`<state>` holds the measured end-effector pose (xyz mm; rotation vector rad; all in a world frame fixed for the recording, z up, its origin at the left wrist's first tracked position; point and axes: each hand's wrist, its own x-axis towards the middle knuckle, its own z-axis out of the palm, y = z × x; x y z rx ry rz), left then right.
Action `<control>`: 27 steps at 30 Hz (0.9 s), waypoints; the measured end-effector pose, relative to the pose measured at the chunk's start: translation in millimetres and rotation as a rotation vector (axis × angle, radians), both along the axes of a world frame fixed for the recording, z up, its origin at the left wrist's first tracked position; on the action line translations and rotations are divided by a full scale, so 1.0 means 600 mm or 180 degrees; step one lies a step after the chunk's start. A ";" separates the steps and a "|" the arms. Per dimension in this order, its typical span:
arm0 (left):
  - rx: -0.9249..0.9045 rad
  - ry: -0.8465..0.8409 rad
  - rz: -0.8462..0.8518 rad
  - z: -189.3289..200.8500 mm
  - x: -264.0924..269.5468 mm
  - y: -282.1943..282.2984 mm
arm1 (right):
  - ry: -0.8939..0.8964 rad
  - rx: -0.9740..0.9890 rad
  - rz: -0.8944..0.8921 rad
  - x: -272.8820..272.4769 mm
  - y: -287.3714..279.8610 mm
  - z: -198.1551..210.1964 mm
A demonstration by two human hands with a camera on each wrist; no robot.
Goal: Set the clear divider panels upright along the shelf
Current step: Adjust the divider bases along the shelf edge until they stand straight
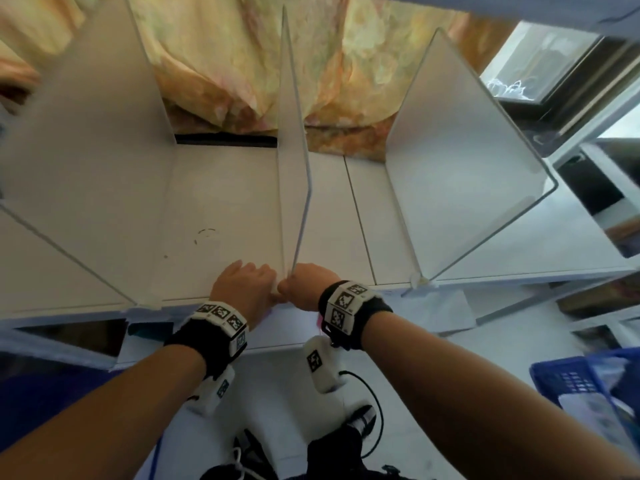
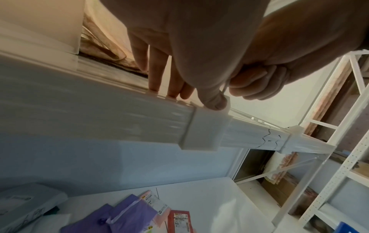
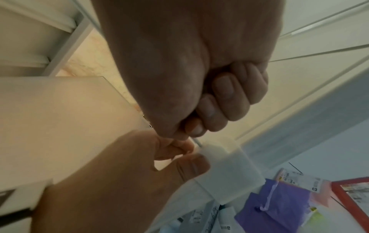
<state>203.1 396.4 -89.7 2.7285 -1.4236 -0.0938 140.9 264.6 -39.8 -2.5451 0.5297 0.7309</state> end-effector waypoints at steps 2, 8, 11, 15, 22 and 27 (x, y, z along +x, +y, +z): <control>-0.0118 -0.0017 -0.0001 -0.003 0.000 0.000 | 0.0017 0.0015 -0.0036 -0.001 -0.003 0.001; -0.0167 0.0164 0.0047 0.002 -0.009 -0.004 | -0.0117 0.0080 0.0114 -0.020 0.005 0.006; -0.0182 0.0104 -0.0039 0.002 -0.030 -0.001 | -0.0205 0.0269 0.0043 -0.059 -0.013 0.004; -0.0902 0.0188 -0.0899 -0.005 -0.079 -0.014 | -0.0050 0.0261 -0.0224 -0.157 -0.097 -0.009; -0.0895 0.0840 -0.1619 0.030 -0.181 -0.186 | 0.0020 -0.0348 -0.1235 -0.311 -0.311 -0.024; 0.0088 0.1060 -0.0765 0.001 -0.186 -0.354 | -0.0609 -0.0464 -0.1138 -0.279 -0.374 0.000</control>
